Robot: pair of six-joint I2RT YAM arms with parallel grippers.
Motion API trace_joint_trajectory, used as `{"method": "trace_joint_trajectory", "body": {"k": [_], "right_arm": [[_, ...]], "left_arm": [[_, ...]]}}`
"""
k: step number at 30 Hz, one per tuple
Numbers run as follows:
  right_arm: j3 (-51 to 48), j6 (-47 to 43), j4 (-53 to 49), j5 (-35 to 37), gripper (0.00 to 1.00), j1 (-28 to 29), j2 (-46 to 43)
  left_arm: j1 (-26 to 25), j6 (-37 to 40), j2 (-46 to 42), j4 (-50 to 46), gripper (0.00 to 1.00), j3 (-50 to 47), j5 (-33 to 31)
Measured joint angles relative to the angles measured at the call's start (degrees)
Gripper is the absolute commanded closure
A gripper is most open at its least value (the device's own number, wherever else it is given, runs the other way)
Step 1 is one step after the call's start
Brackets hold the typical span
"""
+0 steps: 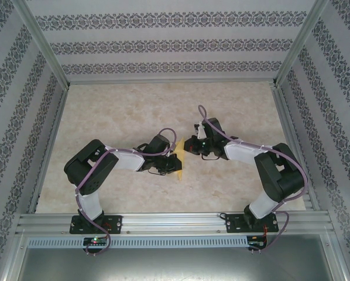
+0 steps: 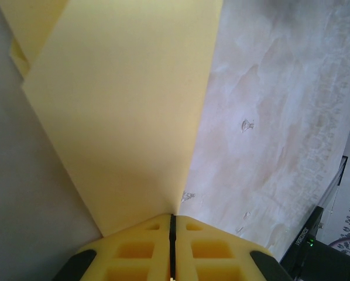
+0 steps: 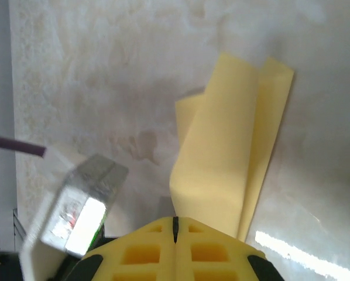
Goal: Fold a paper plane with a square sheet of paper (fold left side to right side)
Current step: Fold the wing for the fifth time at the center of the table.
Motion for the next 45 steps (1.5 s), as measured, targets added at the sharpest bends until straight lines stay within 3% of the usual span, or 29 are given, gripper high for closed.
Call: {"method": "trace_joint_trajectory", "body": {"k": [14,29,45], "right_arm": [[-1.31,1.20,3.15,-0.96,1.00,2.05,7.23],[4.39,-3.52,0.39,-1.01,1.00,1.88,11.87],[14.19,-9.38,-5.55,-2.67,1.00,-2.82,17.94]], "left_arm": [[-0.33,0.00,0.00,-0.61,0.90,0.39,-0.24],[-0.37,0.00,0.00,-0.63,0.90,0.39,-0.42],[-0.37,0.02,0.00,-0.66,0.91,0.55,-0.85]]}}
